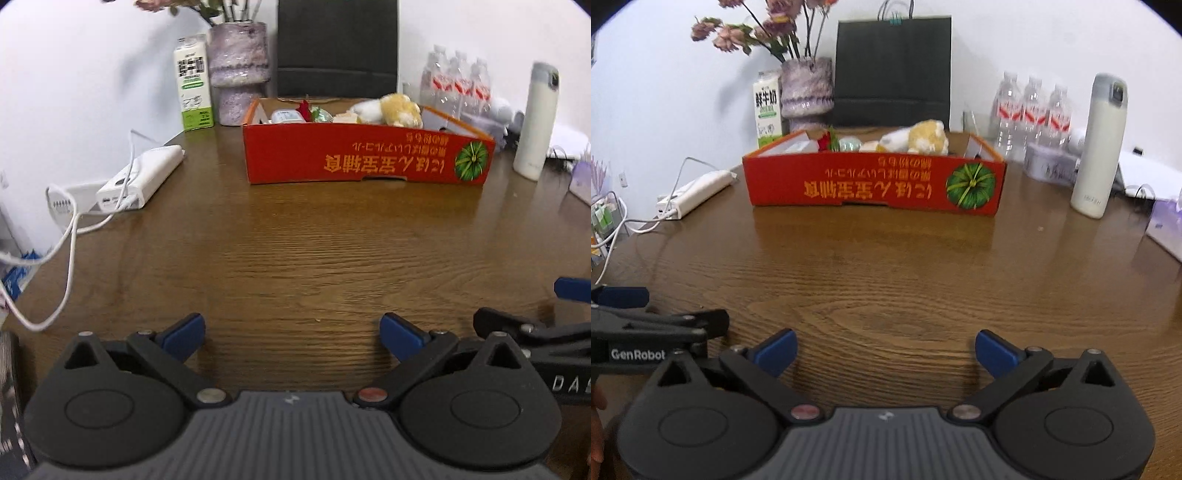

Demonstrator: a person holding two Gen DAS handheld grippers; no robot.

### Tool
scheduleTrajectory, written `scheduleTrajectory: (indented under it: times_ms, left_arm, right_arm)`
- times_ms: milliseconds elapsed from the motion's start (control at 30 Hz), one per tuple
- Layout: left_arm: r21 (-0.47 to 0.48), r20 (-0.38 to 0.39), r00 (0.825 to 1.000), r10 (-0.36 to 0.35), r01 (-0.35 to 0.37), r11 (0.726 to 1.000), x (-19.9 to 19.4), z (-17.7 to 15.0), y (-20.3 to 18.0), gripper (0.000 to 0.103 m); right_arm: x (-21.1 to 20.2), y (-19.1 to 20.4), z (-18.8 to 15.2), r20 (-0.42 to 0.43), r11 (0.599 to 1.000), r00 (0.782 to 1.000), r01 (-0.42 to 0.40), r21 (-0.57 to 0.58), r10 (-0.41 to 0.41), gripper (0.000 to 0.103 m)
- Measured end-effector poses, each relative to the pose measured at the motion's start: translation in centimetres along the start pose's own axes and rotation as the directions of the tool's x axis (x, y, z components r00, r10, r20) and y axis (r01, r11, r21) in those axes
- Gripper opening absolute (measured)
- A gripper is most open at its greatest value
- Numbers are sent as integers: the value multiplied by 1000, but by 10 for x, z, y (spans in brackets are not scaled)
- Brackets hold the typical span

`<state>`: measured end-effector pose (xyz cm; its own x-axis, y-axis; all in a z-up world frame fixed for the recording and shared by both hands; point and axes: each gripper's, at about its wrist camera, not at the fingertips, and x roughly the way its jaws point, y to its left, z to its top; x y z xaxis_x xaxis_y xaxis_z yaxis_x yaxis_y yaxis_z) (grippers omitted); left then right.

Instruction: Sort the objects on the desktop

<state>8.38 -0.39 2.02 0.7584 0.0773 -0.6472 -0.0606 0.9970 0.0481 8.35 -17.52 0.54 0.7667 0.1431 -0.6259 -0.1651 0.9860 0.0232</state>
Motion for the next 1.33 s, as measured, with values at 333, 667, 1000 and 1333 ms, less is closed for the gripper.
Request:
scheduleTrajectory:
  times_ms: [333,667,1000,1333]
  left_arm:
    - [-61,1,1000,0,0,998,12,4,9,103]
    - [-39,2,1000,-28,28,999,16,9,10,103]
    - [-39,1,1000,-28,28,999,16,10,10,103]
    - [-38,1,1000,-28,28,999,16,10,11,103]
  right_arm:
    - [19,0,9,-28,998,998,49,35,-48,103]
    - [19,1,10,-29,998,998,50,35,-49,103]
    - [21,1,10,-29,998,998,50,38,-48,103]
    - [20,0,10,-29,998,998,49,38,-48,103]
